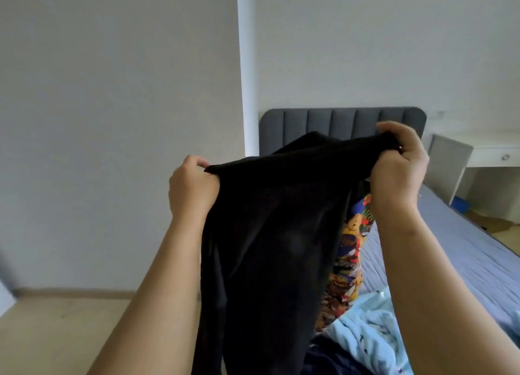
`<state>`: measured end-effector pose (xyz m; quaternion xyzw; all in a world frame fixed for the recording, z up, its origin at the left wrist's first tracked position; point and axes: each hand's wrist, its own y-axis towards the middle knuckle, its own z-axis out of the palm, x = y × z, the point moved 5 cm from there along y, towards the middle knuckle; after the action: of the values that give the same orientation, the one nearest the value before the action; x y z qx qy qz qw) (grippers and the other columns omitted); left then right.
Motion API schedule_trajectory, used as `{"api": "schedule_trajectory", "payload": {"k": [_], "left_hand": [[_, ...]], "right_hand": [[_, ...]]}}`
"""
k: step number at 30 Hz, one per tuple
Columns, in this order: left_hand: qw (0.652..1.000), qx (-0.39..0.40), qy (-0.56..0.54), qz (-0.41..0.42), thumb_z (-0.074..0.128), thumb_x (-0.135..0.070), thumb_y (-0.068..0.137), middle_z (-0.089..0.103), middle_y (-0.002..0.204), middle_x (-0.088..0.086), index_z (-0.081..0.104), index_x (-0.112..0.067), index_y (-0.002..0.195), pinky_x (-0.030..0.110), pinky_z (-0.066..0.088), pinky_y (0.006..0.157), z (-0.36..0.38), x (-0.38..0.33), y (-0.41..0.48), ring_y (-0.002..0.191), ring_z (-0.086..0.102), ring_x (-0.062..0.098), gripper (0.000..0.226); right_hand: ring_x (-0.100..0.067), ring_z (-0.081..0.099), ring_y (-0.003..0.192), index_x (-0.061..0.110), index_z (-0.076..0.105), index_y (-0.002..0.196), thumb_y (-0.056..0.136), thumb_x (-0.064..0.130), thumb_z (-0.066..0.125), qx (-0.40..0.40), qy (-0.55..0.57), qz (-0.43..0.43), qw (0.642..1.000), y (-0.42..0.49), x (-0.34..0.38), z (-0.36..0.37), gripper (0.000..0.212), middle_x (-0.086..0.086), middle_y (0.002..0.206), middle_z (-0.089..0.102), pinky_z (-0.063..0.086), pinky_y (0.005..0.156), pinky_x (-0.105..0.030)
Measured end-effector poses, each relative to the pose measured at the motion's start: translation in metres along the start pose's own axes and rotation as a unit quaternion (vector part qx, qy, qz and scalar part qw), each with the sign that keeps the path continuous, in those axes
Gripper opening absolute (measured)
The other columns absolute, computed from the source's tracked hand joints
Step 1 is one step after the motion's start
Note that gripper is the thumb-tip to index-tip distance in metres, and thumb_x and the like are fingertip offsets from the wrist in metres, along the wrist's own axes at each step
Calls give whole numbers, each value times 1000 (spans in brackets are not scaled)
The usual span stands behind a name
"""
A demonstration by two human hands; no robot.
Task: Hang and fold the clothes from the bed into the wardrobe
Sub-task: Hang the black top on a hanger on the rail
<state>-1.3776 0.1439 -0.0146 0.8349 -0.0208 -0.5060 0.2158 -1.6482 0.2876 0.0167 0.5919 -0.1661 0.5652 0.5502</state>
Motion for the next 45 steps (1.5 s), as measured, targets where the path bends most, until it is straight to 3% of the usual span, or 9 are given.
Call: {"api": "schedule_trajectory", "payload": {"k": [5,10,14,19,26,32,38,42,45], "left_hand": [[942,109,-131,-289,49,-30,87,59,95,5,51,-18,100,29,49,54,26,118,-75,74,60,19,17],[815,-10,-325,-479,35,-10,97,57,102,18,43,-8,125,44,47,71,18,202,-146,74,58,26,30],[817,-112,-344,-450,37,7,91,56,98,19,54,-3,108,33,50,69,-18,217,-167,69,56,21,26],[852,-168,-278,-410,49,4,85,57,80,9,55,-11,80,22,48,54,-88,230,-186,67,57,18,17],[917,-269,-11,-294,43,-2,84,56,78,-2,51,-20,88,35,53,66,-195,236,-177,73,60,23,20],[872,-357,165,-292,35,-16,96,52,70,1,38,-19,117,29,36,49,-306,263,-159,62,52,22,22],[815,-452,-187,-311,34,-4,93,58,91,5,51,-21,88,20,51,47,-431,313,-154,78,61,20,24],[776,-530,-239,-246,38,4,90,59,96,11,55,-17,85,20,51,61,-509,323,-152,83,61,21,27],[744,-581,-249,-217,40,5,90,59,99,11,57,-18,89,24,50,67,-549,334,-154,86,60,22,28]], "right_hand": [[-31,59,88,31,61,73,66,1,33,57,-99,190,975,-88,-119,-7,41,5,78,59,53,80,-52],[-30,62,80,24,61,74,77,2,48,196,-233,281,910,-172,-186,-23,26,-2,73,62,53,80,-46],[-28,53,81,20,49,70,76,13,62,328,-327,216,859,-201,-182,-14,16,0,73,54,37,57,-28],[-32,38,111,18,58,96,83,47,58,445,-473,91,755,-258,-163,18,31,-9,112,44,32,92,-40],[-32,39,101,10,63,91,79,23,64,438,-376,-3,816,-302,-116,83,18,-13,107,46,30,86,-37],[-29,47,72,25,45,92,82,12,50,501,-185,89,840,-372,-58,183,17,2,73,53,35,64,-32],[-1,50,68,31,60,92,81,-1,41,581,-54,133,801,-486,4,281,39,9,77,59,38,56,-15],[-25,62,77,33,61,71,77,-2,43,593,27,200,780,-558,37,331,40,5,74,64,54,74,-43],[-13,62,60,35,64,68,78,-2,44,602,61,249,756,-599,44,361,43,8,60,64,54,66,-39]]}}
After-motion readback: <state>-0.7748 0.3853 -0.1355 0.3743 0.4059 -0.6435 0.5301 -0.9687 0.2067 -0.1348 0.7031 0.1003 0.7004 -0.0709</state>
